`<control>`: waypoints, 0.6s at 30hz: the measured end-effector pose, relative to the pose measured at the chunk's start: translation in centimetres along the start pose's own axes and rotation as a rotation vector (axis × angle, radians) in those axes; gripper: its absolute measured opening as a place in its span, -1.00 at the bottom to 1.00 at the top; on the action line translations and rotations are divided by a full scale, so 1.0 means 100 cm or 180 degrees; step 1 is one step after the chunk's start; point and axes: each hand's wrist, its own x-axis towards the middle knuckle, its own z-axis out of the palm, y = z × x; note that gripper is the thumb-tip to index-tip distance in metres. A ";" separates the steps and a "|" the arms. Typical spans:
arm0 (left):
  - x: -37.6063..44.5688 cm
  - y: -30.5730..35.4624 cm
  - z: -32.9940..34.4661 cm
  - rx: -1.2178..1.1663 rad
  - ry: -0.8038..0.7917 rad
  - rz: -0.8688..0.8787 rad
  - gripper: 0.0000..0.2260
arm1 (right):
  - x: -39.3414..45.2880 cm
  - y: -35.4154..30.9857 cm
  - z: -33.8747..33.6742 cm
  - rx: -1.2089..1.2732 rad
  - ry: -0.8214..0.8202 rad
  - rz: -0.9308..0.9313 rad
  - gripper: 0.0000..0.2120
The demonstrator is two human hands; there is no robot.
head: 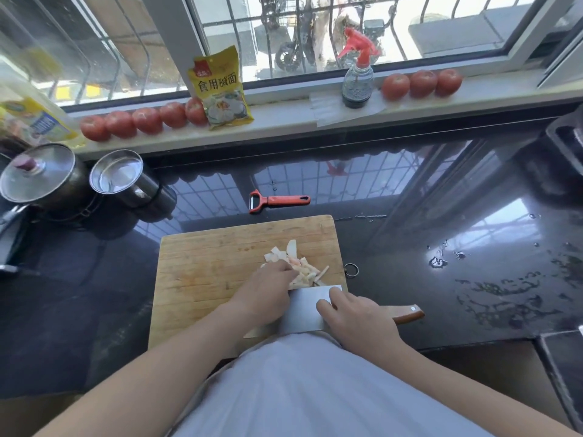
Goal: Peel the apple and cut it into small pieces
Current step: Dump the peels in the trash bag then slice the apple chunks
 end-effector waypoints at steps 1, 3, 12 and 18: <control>0.001 -0.003 -0.004 -0.0328 0.0127 -0.0276 -0.51 | -0.002 0.000 0.001 0.0146 -0.0145 0.0051 -0.64; -0.004 -0.006 -0.017 -0.1295 0.0564 -0.0982 -0.51 | -0.011 0.002 0.003 0.0556 -0.0434 0.0333 -0.50; -0.089 -0.060 -0.002 -0.3618 0.1584 -0.3152 -0.80 | -0.007 -0.014 -0.013 0.1829 -0.0150 0.1215 -0.52; -0.101 0.015 0.008 -0.5181 0.0607 -0.1986 -0.75 | 0.032 -0.086 -0.006 0.2015 -0.0453 0.0694 -0.54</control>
